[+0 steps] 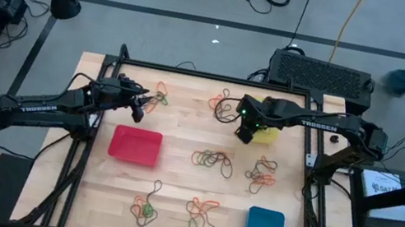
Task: Sort rubber bands into baskets
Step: Put the green rubber band into the yellow bin
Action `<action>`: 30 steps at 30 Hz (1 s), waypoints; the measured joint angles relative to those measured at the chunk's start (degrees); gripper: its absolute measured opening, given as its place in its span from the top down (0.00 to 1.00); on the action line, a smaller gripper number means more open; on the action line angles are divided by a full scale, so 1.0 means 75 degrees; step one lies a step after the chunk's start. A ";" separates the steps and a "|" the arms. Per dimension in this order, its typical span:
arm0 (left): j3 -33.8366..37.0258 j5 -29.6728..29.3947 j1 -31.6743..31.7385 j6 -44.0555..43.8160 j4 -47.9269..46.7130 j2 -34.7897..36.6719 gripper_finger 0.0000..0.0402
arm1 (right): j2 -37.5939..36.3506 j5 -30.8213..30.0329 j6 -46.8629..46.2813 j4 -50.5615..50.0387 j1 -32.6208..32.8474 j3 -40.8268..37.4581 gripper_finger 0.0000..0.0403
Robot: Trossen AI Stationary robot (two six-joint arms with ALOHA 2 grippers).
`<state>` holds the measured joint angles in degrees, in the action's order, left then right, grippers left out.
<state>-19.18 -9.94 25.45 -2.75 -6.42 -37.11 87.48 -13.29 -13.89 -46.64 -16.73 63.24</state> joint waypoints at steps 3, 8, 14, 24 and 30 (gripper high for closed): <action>0.0000 0.0069 0.0000 0.0000 -0.0003 0.0001 0.63 | 0.0003 0.0747 0.0131 0.1112 0.0321 0.0000 0.72; 0.0000 0.0103 0.0000 0.0001 -0.0014 -0.0001 0.63 | 0.0073 0.1449 0.1071 0.2738 0.1180 0.0000 0.72; 0.0000 0.0105 0.0002 0.0038 -0.0020 -0.0002 0.63 | 0.0620 0.1500 0.1743 0.3549 0.2029 0.0000 0.72; 0.0000 0.0163 -0.0009 0.0208 -0.0044 0.0001 0.63 | 0.1900 0.1340 0.2148 0.4514 0.2234 -0.0006 0.77; 0.0000 0.0279 -0.0009 0.0211 -0.0083 0.0000 0.63 | 0.2363 0.1342 0.2157 0.4539 0.2044 -0.0006 0.82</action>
<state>-19.18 -7.85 25.39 -1.17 -7.04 -37.11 105.21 -3.22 2.29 -12.59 -1.40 63.20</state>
